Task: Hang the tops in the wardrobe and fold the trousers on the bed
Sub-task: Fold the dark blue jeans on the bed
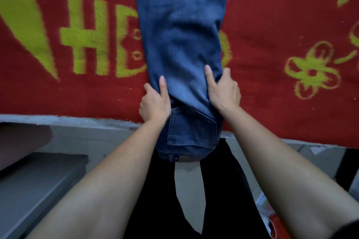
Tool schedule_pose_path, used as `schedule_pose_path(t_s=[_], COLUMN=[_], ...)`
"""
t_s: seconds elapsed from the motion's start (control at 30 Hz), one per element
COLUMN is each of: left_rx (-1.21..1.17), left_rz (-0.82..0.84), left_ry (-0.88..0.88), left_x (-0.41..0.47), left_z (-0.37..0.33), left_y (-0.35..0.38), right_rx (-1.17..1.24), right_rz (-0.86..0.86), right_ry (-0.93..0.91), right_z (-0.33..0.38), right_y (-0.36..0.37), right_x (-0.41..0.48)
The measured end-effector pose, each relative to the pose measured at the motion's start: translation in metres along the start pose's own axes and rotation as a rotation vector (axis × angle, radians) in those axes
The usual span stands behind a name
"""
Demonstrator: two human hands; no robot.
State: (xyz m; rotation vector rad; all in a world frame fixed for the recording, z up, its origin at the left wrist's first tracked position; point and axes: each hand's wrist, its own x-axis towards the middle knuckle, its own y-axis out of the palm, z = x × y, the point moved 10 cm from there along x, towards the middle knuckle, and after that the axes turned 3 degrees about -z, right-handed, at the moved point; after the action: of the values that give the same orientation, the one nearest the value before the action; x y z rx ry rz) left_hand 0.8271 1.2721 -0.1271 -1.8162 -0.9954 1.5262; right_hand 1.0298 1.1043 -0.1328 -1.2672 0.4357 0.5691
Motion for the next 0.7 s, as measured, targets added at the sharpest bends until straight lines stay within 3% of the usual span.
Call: schedule_pose_path(t_s=[0.17,0.27,0.5,0.7], left_rx=[-0.095,-0.172,-0.225,-0.169], left_rz=[-0.195,-0.213,-0.218,-0.242], left_ry=[0.082,0.239,0.394,0.330], left_x=[0.043,0.093,0.187,0.260], left_z=[-0.032,-0.090,-0.197,-0.234], left_y=[-0.038,-0.058,-0.087,-0.115], right_rx=[0.112,0.177,-0.135,-0.098], right_rz=[-0.251,-0.397,-0.400,-0.455], right_ry=[-0.193,-0.306,-0.677,-0.667], right_z=[0.049,0.102,0.219,0.281], right_y=[-0.046,-0.077,-0.082,-0.087], right_x=[0.029,0.070,0.132,0.159])
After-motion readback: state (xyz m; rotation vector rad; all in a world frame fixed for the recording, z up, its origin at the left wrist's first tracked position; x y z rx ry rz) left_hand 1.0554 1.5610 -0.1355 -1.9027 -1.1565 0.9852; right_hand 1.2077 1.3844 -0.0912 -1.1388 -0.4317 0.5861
